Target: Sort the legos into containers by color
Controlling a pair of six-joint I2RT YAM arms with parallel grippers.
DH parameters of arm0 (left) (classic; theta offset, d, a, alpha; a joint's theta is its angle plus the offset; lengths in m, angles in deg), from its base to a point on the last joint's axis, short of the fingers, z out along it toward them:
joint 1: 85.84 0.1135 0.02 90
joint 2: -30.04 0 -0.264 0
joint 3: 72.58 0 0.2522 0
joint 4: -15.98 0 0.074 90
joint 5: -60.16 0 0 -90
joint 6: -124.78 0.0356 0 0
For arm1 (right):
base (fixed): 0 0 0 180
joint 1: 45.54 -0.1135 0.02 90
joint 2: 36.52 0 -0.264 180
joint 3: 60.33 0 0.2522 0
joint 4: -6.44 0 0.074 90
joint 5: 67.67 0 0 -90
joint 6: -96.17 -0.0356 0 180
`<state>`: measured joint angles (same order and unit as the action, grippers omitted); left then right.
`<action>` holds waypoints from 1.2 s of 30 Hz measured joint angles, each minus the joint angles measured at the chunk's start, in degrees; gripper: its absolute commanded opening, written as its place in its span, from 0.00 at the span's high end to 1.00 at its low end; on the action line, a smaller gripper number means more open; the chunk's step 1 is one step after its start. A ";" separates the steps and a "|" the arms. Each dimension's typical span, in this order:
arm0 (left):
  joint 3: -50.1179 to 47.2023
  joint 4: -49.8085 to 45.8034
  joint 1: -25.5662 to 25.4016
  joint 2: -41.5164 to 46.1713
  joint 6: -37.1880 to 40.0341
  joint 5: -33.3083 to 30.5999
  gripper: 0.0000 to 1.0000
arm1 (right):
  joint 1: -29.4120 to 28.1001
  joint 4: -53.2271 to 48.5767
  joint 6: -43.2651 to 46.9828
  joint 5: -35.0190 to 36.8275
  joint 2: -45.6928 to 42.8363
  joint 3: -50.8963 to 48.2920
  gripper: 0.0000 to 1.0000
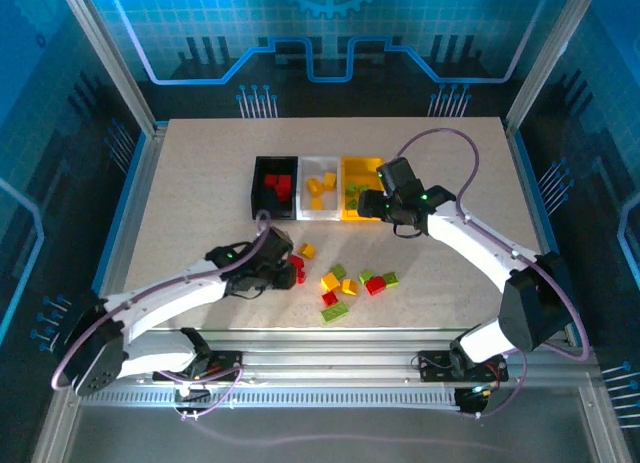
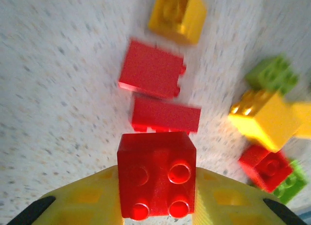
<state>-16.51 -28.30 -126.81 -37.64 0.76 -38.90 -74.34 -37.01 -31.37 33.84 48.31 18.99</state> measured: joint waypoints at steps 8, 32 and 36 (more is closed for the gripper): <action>17.42 4.28 15.28 -9.07 2.78 -1.33 0.70 | 0.00 0.63 -0.66 0.00 0.00 -0.85 0.25; 40.02 5.97 22.40 -38.21 2.36 -5.51 0.12 | 0.48 0.61 -1.05 -3.91 -2.78 -4.83 0.22; 38.23 7.41 19.65 -30.64 1.92 -3.13 0.01 | 0.44 0.31 -1.03 -4.74 -2.78 -5.42 0.22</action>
<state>21.72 -20.90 -107.16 -68.29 2.68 -42.02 -73.90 -36.70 -32.40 29.10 45.54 13.57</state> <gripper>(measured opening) 0.983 0.776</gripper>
